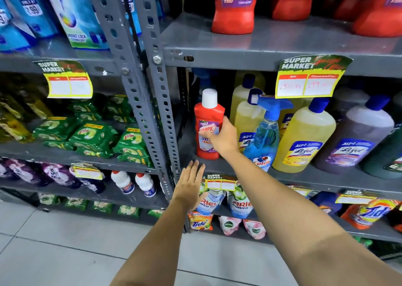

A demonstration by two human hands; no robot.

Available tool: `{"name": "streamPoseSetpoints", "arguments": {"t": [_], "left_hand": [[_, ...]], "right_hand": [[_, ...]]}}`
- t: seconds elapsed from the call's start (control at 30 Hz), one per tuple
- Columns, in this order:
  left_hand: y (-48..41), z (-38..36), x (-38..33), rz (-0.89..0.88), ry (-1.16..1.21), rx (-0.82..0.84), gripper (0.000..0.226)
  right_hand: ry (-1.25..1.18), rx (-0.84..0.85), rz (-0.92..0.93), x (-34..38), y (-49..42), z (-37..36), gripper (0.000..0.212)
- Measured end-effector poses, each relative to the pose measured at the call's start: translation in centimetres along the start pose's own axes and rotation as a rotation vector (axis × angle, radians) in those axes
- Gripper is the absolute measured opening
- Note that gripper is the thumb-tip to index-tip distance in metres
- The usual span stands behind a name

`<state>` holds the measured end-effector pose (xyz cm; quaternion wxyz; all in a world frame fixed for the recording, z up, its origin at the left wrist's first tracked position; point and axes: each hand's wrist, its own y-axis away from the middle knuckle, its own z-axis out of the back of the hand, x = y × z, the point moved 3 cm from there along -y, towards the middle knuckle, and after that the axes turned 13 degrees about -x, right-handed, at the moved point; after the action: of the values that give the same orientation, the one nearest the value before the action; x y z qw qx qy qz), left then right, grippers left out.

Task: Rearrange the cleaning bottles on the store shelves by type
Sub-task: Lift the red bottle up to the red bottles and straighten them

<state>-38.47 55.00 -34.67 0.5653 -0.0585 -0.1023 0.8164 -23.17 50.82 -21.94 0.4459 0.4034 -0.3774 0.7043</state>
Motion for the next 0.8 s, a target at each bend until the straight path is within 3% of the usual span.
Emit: {"name": "streamPoseSetpoints", "arguments": {"t": [0.23,0.37,0.53,0.73,0.8], "left_hand": [[-0.2,0.9,-0.4,0.022,-0.06,0.058,0.083],[-0.3,3.5,-0.8,0.08,0.13,-0.017,0.062],[-0.8,10.6,-1.5,0.073,0.295,-0.381,0.046],[-4.1,25.4,-3.5,-0.017,0.412,-1.023,0.032],[-6.2,30.0,-4.8,-0.081,0.396,-1.158,0.028]], "right_hand": [[-0.043,0.021,0.141,0.8,3.4,2.8,0.06],[-0.108,0.036,0.218,2.6,5.5,6.5,0.054],[-0.226,-0.067,0.353,8.0,8.1,14.0,0.05],[-0.436,-0.195,0.576,18.2,8.3,26.0,0.041],[-0.505,-0.216,0.644,21.4,6.9,29.4,0.038]]}}
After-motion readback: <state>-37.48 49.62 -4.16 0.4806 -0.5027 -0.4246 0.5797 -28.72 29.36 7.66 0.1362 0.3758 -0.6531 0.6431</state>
